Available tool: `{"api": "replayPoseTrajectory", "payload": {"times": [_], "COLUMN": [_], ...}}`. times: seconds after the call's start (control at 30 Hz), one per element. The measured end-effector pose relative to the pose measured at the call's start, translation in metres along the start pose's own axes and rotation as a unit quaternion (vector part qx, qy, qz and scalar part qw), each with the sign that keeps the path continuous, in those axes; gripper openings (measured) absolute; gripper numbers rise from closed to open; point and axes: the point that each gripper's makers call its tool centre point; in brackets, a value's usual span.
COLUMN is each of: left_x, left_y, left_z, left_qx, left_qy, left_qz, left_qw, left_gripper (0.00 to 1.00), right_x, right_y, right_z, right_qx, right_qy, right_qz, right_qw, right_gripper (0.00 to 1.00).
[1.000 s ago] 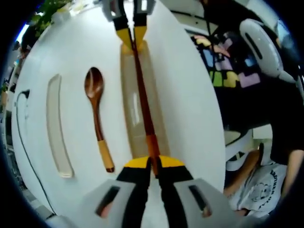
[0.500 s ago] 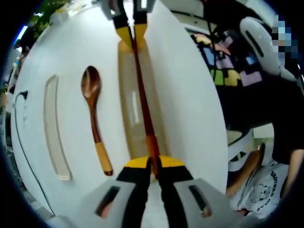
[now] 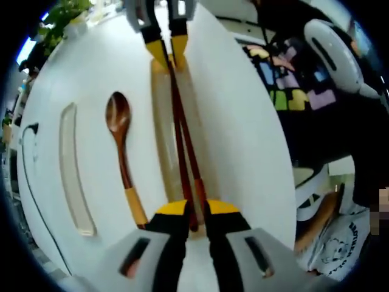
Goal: Arrange the utensils inside the cutlery case until each visible utensil rests in its matching compartment.
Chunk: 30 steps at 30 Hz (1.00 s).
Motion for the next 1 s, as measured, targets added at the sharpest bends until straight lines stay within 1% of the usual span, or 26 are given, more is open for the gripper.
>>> {"api": "replayPoseTrajectory", "payload": {"times": [0.3, 0.63, 0.8, 0.9, 1.0], "left_x": [0.008, 0.028, 0.035, 0.039, 0.043], "left_y": [0.004, 0.006, 0.004, -0.001, -0.008], "left_z": [0.002, 0.011, 0.023, 0.032, 0.039], "left_qx": [0.000, 0.004, 0.011, 0.020, 0.029], "left_qy": [0.009, 0.042, 0.070, 0.089, 0.099], "left_qz": [-0.017, -0.053, -0.074, -0.080, -0.084], "left_qw": [0.9998, 0.9977, 0.9947, 0.9927, 0.9911], "left_gripper": [0.10, 0.10, 0.10, 0.11, 0.11], "right_x": [0.004, 0.016, 0.021, 0.023, 0.025], "right_y": [0.003, 0.015, 0.023, 0.025, 0.025], "right_z": [-0.002, -0.006, -0.012, -0.017, -0.021], "right_qx": [0.001, -0.006, -0.013, -0.023, -0.031], "right_qy": [-0.007, -0.013, -0.018, -0.021, -0.025], "right_qz": [-0.006, -0.035, -0.055, -0.069, -0.074], "right_qw": [1.0000, 0.9993, 0.9982, 0.9972, 0.9965], "right_gripper": [0.04, 0.04, 0.05, 0.05, 0.05]}}
Point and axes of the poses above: the point that each gripper's makers call its tool centre point, and the gripper's own axes: x roughly backward along the fingers, z roughly to its left, y roughly out of its top, and after that the axes turned 3 degrees about x, right-handed
